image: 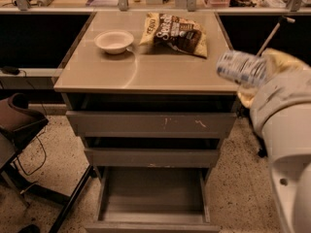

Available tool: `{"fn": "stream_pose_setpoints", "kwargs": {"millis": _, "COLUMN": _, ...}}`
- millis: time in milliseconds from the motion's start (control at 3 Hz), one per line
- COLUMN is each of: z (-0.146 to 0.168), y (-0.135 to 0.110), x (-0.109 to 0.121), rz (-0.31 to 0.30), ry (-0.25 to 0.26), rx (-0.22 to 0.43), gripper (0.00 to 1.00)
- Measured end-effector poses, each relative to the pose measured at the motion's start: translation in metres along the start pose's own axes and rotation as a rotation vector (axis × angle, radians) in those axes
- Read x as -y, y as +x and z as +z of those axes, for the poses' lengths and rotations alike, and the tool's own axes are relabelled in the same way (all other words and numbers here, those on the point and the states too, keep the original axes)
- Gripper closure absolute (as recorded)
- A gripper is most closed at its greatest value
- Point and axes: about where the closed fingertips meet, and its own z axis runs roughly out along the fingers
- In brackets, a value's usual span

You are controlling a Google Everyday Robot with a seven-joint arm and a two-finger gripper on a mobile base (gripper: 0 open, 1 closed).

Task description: Pick blue plastic bottle from bottom drawer and place on counter

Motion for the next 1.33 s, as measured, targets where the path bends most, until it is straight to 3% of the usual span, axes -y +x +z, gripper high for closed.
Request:
{"fn": "stream_pose_setpoints", "kwargs": {"millis": 333, "z": 0.018, "y": -0.028, "x": 0.07, "rz": -0.056, "ry": 0.073, "rx": 0.057, "gripper": 1.0}}
{"fn": "stream_pose_setpoints", "kwargs": {"millis": 667, "z": 0.094, "y": -0.08, "x": 0.073, "rz": -0.057, "ry": 0.017, "rx": 0.132, "gripper": 1.0}}
{"fn": "stream_pose_setpoints", "kwargs": {"millis": 1000, "z": 0.171, "y": -0.125, "x": 0.053, "rz": -0.012, "ry": -0.084, "rx": 0.208, "gripper": 1.0}}
{"fn": "stream_pose_setpoints", "kwargs": {"millis": 1333, "z": 0.233, "y": -0.127, "x": -0.016, "rz": 0.069, "ry": -0.238, "rx": 0.246, "gripper": 1.0}}
